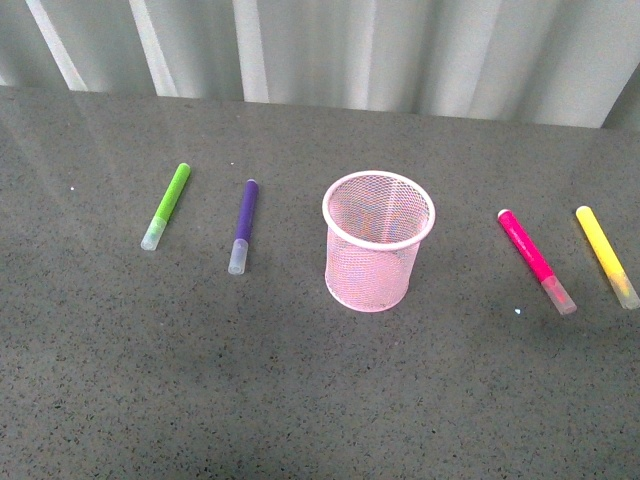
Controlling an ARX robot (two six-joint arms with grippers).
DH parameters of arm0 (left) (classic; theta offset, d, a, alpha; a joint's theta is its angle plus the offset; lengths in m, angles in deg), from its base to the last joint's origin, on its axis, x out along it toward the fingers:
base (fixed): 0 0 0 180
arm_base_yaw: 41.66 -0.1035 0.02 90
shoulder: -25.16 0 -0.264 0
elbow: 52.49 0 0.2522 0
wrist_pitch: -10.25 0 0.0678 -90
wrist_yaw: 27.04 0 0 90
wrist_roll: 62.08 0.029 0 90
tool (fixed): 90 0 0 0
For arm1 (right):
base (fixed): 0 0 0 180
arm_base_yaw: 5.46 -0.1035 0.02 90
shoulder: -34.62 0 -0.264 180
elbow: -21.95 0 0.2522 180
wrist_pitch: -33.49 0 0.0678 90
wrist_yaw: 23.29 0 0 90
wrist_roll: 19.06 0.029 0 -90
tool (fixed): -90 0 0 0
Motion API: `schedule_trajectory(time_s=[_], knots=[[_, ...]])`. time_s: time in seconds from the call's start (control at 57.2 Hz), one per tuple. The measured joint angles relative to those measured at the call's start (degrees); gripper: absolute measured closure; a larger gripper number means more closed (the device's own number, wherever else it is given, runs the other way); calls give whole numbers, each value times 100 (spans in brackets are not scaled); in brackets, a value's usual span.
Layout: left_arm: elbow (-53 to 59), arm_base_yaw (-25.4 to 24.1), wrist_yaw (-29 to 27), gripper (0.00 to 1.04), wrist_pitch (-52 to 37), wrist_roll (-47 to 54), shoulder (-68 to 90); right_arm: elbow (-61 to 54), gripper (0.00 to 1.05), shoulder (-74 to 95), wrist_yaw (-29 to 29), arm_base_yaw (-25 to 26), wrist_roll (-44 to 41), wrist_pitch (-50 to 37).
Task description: Insert purple and pink pens into pink cup
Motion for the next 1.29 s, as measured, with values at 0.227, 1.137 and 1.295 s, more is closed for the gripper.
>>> schedule_trajectory(time_s=[0.227,1.137,1.295], knots=[[0,0,0,7,0,0,0,0,7,0,0,0,0,0],[0,0,0,7,0,0,0,0,7,0,0,0,0,0],[-468,509,-1008,7,809,103,946,0,7,2,0,0,0,0]])
